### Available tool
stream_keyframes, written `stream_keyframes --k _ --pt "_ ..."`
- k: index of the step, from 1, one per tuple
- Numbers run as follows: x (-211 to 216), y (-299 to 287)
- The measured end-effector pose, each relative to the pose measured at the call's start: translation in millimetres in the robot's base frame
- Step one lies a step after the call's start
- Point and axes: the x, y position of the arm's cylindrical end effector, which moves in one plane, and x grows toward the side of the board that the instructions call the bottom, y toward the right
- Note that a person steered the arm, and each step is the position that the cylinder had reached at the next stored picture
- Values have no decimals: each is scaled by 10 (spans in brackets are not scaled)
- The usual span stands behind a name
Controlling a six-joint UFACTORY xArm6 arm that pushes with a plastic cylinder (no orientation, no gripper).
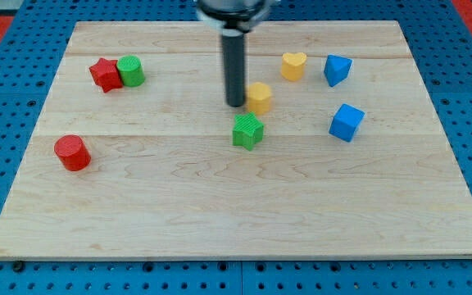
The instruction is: Move the blue cube down to the blue triangle
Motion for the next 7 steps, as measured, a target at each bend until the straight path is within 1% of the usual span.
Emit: stream_keyframes --k 1,2,4,6,7 --pt "-63 334" --pt "106 -18" --pt "342 362" --pt "839 721" --pt "869 1042"
